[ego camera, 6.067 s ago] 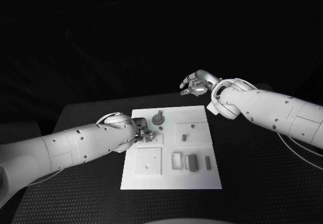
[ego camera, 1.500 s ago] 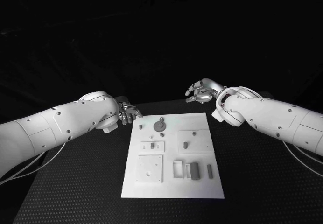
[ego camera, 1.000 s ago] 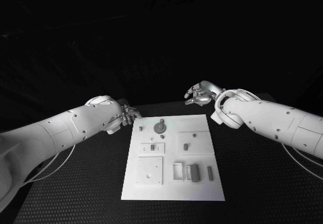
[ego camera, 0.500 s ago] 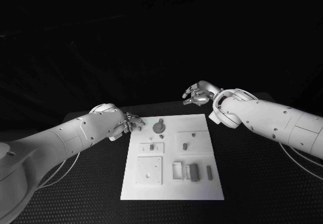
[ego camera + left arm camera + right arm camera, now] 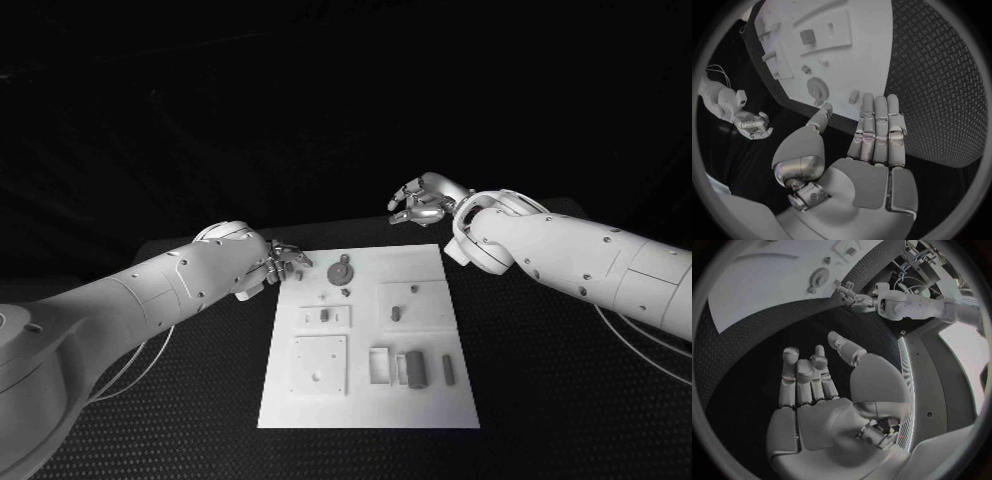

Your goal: Assemble the parts on the task board

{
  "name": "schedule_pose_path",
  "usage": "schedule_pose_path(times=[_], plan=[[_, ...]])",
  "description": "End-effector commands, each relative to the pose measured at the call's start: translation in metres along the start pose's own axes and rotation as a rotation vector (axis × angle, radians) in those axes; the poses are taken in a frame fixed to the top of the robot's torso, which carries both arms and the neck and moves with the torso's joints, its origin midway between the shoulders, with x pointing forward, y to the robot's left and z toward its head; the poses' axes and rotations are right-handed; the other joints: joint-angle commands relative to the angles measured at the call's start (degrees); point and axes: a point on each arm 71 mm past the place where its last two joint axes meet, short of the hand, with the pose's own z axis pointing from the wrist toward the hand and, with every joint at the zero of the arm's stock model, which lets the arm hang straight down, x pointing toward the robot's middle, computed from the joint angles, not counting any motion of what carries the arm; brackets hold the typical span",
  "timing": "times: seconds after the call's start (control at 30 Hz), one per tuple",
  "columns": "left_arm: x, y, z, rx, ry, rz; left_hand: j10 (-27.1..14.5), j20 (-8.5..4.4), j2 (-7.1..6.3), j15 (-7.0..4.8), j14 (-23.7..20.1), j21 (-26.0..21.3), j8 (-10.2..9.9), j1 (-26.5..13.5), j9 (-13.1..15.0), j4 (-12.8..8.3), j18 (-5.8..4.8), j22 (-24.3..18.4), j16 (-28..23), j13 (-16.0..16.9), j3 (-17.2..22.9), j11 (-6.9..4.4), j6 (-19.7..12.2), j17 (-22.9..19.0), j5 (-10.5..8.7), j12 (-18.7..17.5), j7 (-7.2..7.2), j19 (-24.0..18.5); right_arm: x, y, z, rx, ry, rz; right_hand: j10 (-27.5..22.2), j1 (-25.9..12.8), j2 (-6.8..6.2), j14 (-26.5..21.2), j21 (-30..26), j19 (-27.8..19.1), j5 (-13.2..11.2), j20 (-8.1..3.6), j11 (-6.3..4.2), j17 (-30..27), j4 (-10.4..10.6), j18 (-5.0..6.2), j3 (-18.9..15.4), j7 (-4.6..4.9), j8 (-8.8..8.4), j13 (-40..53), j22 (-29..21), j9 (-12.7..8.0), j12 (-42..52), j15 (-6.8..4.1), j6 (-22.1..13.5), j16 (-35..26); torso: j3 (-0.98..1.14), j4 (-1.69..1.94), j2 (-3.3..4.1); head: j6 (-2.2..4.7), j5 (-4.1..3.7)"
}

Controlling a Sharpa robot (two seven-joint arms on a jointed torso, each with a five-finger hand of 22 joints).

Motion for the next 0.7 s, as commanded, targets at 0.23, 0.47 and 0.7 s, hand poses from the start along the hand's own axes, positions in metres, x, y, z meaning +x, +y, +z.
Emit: schedule_pose_path(times=[0.23,0.47,0.7], plan=[[0.0069,0.0026,0.0033,0.000,0.030,0.008,0.52,0.27,1.40,-0.06,-0.19,-0.42,0.10,0.83,-0.24,-1.00,-0.07,0.36,0.08,0.24,0.48,-0.05,1.44,0.23,-0.17,-0.39,-0.08,0.49,0.0015,0.0019,-0.0008,-0.011,0.013,0.001,-0.38,-0.02,0.52,-0.01,-0.09,0.13,-0.10,0.43,-0.13,-0.10,0.01,0.68,-0.35,1.22,-0.38,-0.12,0.51,0.05,0.32,-0.19,0.64,0.11,0.01,0.02,0.03,-0.12,0.11],[0.0072,0.0037,0.0046,0.001,0.030,0.007,0.90,0.19,2.80,-0.16,0.06,-0.49,0.40,1.61,-0.41,-1.89,-0.08,0.65,0.13,0.38,0.70,-0.34,2.63,0.36,-0.16,-0.52,-0.40,0.79,0.0022,0.0032,-0.0012,-0.014,0.015,0.002,-0.38,-0.01,0.51,-0.01,-0.09,0.13,-0.10,0.43,-0.13,-0.11,0.00,0.68,-0.35,1.22,-0.38,-0.14,0.51,0.05,0.33,-0.19,0.64,0.11,-0.01,0.02,0.01,-0.31,0.11],[0.0078,0.0020,0.0047,0.013,0.035,0.000,1.25,0.14,4.25,-0.22,0.25,-0.64,0.55,2.20,-0.59,-2.59,-0.14,0.84,-0.01,0.33,0.84,-0.53,3.48,0.40,-0.15,-0.92,-0.63,0.98,0.0029,0.0040,-0.0004,-0.015,0.017,0.002,-0.37,0.01,0.52,0.00,-0.09,0.14,-0.09,0.43,-0.13,-0.12,0.00,0.68,-0.34,1.22,-0.38,-0.15,0.51,0.06,0.35,-0.19,0.64,0.12,0.00,0.05,-0.03,-0.49,0.08]])
